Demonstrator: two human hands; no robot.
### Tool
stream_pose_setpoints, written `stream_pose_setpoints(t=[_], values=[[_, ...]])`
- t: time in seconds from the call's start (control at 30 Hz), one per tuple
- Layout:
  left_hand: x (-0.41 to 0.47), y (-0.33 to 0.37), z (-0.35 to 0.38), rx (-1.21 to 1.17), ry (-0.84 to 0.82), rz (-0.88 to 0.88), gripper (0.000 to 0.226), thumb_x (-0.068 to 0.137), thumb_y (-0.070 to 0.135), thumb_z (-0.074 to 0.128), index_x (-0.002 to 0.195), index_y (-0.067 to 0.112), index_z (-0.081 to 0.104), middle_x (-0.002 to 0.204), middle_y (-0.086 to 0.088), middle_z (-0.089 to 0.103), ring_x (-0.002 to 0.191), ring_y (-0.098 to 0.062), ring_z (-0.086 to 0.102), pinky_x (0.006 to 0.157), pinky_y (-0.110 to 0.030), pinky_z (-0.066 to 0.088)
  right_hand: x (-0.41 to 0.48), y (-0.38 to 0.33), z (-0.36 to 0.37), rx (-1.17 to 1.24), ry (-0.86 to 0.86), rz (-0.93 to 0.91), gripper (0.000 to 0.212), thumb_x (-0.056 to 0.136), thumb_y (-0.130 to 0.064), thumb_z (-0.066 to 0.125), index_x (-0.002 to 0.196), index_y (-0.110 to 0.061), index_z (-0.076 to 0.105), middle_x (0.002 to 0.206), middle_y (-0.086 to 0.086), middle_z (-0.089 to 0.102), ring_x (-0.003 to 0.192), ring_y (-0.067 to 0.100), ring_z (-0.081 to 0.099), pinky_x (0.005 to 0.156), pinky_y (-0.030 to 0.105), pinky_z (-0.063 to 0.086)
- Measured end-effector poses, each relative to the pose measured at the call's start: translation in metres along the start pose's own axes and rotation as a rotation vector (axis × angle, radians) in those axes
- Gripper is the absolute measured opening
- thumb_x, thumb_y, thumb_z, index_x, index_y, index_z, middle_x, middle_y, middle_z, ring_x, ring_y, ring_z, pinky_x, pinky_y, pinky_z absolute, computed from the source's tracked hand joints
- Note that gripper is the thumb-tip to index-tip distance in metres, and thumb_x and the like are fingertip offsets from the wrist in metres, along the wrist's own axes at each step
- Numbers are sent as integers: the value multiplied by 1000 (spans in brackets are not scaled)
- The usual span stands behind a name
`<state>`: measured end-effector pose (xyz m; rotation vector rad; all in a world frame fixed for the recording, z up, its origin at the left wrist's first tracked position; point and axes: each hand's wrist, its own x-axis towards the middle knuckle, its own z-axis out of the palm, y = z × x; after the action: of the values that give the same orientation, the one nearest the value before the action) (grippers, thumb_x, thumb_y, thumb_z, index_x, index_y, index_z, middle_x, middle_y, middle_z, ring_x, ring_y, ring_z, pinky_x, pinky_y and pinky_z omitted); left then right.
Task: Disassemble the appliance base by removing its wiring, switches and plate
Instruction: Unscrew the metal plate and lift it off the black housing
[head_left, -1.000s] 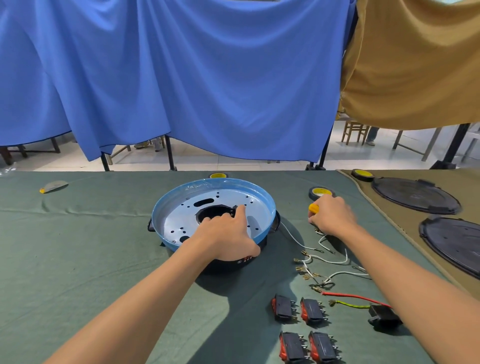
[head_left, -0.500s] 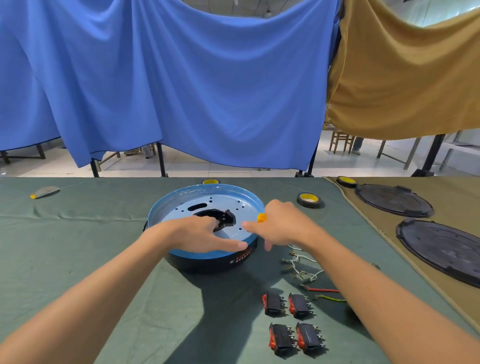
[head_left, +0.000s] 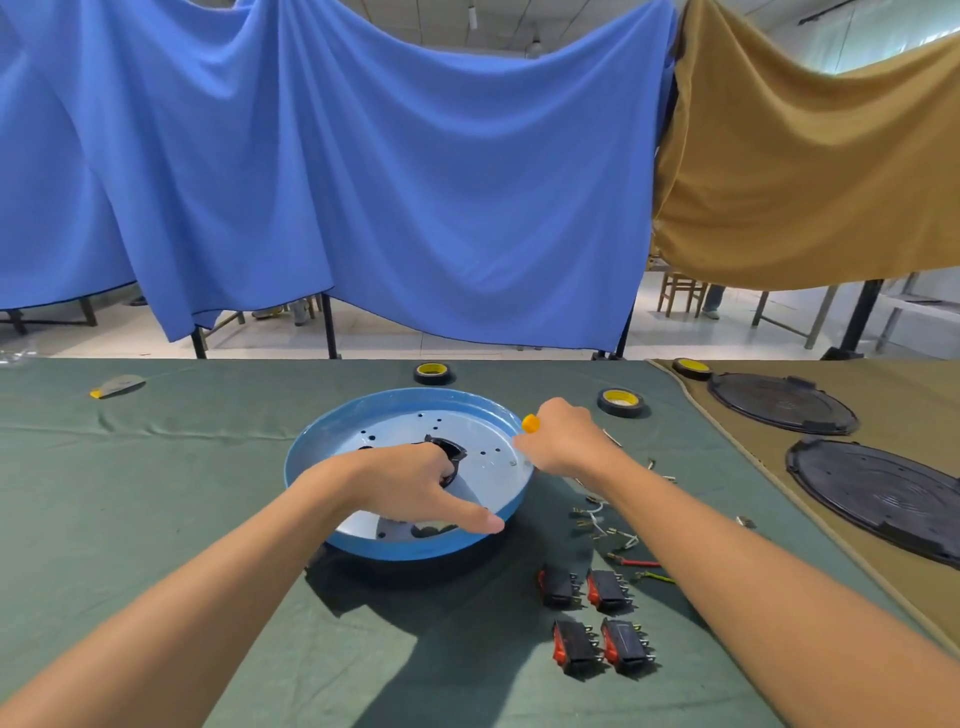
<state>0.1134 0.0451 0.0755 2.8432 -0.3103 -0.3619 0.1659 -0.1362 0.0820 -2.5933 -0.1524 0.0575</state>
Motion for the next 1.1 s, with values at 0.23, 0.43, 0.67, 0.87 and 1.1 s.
stream_pose_setpoints(t=[0.23, 0.43, 0.67, 0.87, 1.1], values=[[0, 21, 15, 103, 167, -69, 70, 64, 86, 41, 63, 17, 52, 58, 1, 52, 54, -15, 49, 53, -29, 34, -9, -1, 3, -105, -2, -45, 18, 88, -16, 51, 72, -15, 44, 73, 3, 48, 60, 17, 43, 48, 29, 32], [4, 28, 17, 74, 144, -79, 66, 72, 79, 44, 55, 16, 51, 50, 0, 53, 50, -15, 51, 55, -27, 37, -8, -2, -8, 25, -50, -43, 19, 88, -26, 59, 76, -13, 51, 75, 2, 47, 63, 18, 43, 52, 28, 32], [9, 12, 0, 77, -34, -52, 70, 61, 88, 47, 74, 20, 53, 69, 2, 58, 67, -14, 56, 63, -30, 42, -2, -15, -40, 334, 51, -277, 19, 90, -13, 56, 106, -4, 57, 96, 18, 61, 74, 25, 52, 72, 41, 46], [14, 10, -9, 116, -105, -97, 77, 54, 98, 39, 72, 24, 44, 67, 14, 52, 68, -5, 50, 67, -31, 39, 6, -16, -33, 754, 413, -397, 16, 94, -16, 63, 109, -15, 59, 89, -3, 60, 65, 13, 72, 68, 29, 60], [34, 24, -4, 226, 190, -95, 82, 75, 82, 45, 137, 30, 43, 139, -2, 45, 127, -28, 37, 93, -46, 40, 20, -7, -8, 690, 518, -466, 27, 96, -14, 57, 118, -28, 52, 84, -6, 65, 73, 7, 72, 78, 34, 60]])
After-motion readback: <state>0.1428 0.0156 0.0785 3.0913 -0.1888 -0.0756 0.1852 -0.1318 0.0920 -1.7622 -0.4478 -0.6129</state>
